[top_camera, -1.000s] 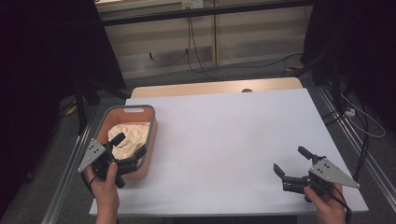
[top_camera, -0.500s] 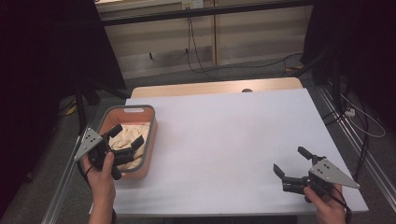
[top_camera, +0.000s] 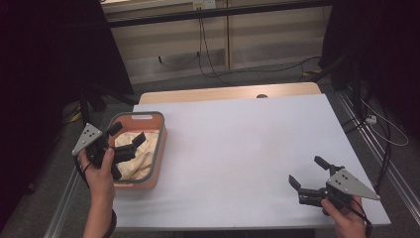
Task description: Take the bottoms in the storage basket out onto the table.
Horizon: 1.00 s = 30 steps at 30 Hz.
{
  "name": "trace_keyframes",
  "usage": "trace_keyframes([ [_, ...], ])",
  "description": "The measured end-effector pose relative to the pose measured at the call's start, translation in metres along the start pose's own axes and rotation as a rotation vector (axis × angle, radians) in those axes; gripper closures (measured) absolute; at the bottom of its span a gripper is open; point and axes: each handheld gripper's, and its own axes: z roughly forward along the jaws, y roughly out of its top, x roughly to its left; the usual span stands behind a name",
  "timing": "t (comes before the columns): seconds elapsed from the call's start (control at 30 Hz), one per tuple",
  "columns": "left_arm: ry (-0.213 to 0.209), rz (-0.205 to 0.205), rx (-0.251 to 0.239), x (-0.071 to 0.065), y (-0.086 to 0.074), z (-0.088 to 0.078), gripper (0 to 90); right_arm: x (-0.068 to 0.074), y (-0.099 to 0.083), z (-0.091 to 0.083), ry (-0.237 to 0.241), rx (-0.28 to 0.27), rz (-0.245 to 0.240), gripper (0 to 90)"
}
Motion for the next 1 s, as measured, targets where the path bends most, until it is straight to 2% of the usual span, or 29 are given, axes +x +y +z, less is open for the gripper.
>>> trace_keyframes([
  [0.27,0.027,0.004,0.038,0.015,0.003,0.01,2.1,0.0,0.0,0.0,0.002,0.001,0.0,0.0],
  [0.57,0.045,-0.016,0.102,0.029,-0.009,0.027,2.2,0.001,0.0,0.0,0.004,0.001,-0.006,0.0],
  [0.73,0.063,-0.015,0.156,0.035,-0.015,0.036,2.2,0.0,0.0,0.0,0.0,-0.001,-0.004,0.0],
  [0.8,0.067,-0.028,0.17,0.038,-0.019,0.041,2.2,0.0,0.0,0.0,-0.002,-0.001,-0.006,0.0],
  [0.83,0.074,-0.019,0.195,0.04,-0.022,0.043,2.2,0.0,0.0,0.0,-0.001,-0.002,-0.008,0.0],
  [0.93,0.1,-0.025,0.245,0.048,-0.032,0.049,2.4,0.001,0.0,-0.001,0.001,-0.002,-0.012,0.0],
  [1.0,0.105,-0.032,0.256,0.05,-0.034,0.05,2.5,0.001,0.0,-0.001,0.002,-0.001,-0.013,0.0],
])
